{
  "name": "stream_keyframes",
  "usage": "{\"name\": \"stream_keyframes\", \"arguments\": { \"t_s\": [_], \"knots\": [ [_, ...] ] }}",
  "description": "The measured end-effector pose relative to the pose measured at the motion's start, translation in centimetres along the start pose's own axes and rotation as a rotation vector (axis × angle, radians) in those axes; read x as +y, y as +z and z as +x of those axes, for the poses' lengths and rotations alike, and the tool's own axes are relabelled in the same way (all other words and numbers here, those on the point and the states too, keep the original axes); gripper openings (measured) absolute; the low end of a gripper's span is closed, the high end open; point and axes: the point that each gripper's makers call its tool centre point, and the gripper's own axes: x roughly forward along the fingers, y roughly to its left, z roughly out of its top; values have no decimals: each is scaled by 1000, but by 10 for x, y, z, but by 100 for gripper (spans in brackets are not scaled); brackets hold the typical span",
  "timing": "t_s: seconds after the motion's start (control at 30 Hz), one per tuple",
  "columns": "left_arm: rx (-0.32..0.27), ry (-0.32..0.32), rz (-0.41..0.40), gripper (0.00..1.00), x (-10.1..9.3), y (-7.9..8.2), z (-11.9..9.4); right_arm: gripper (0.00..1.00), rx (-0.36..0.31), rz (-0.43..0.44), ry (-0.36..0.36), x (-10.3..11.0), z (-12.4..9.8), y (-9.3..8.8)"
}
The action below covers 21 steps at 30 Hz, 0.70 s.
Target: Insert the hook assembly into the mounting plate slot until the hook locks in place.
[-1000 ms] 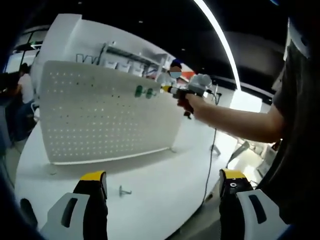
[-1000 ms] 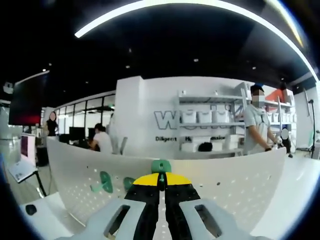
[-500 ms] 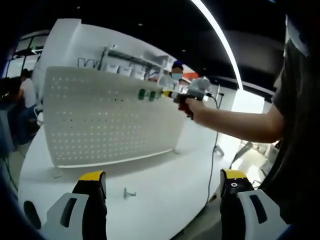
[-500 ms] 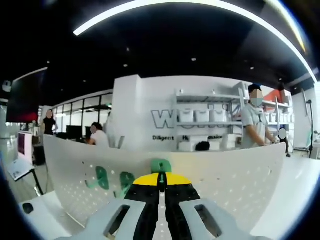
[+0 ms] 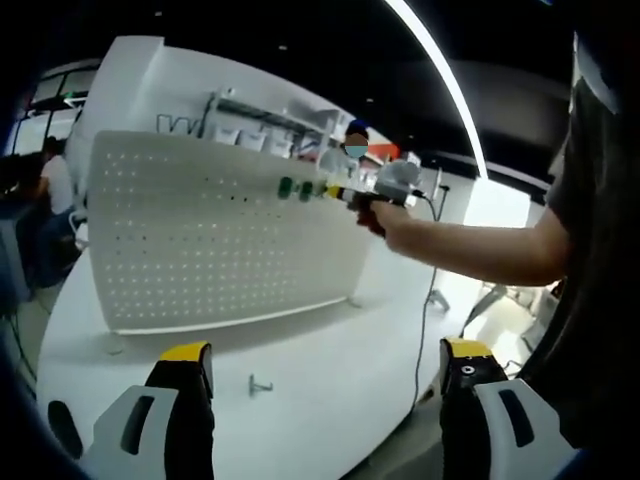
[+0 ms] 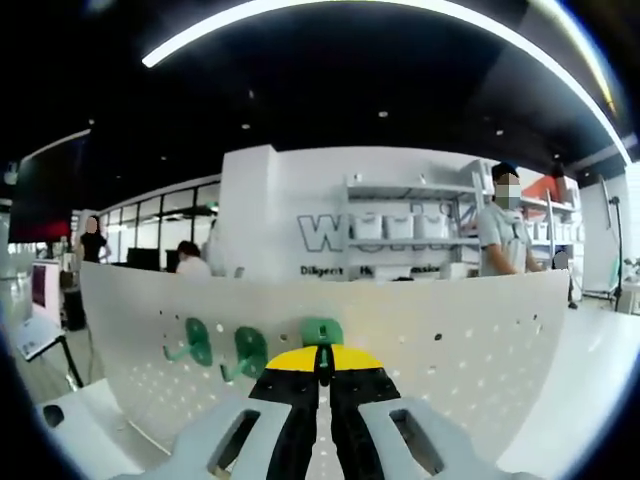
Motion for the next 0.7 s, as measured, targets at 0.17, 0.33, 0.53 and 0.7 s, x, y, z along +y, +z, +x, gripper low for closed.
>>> {"name": "stream_keyframes", "arguments": {
  "t_s": [0.17, 0.33, 0.53, 0.7],
  "knots": [
    [2, -2, 1, 96, -1, -1, 0, 1, 12, 3, -6, -4, 5, -6],
    [0, 6, -3, 96, 2, -1, -3, 1, 12, -5, -13, -2, 5, -7],
    [-3, 6, -6, 95, 3, -1, -3, 0, 3, 8, -22, -3, 4, -6],
    [-3, 4, -7, 95, 3, -1, -3, 0, -84, 18, -33, -1, -5, 7]
  ]
}}
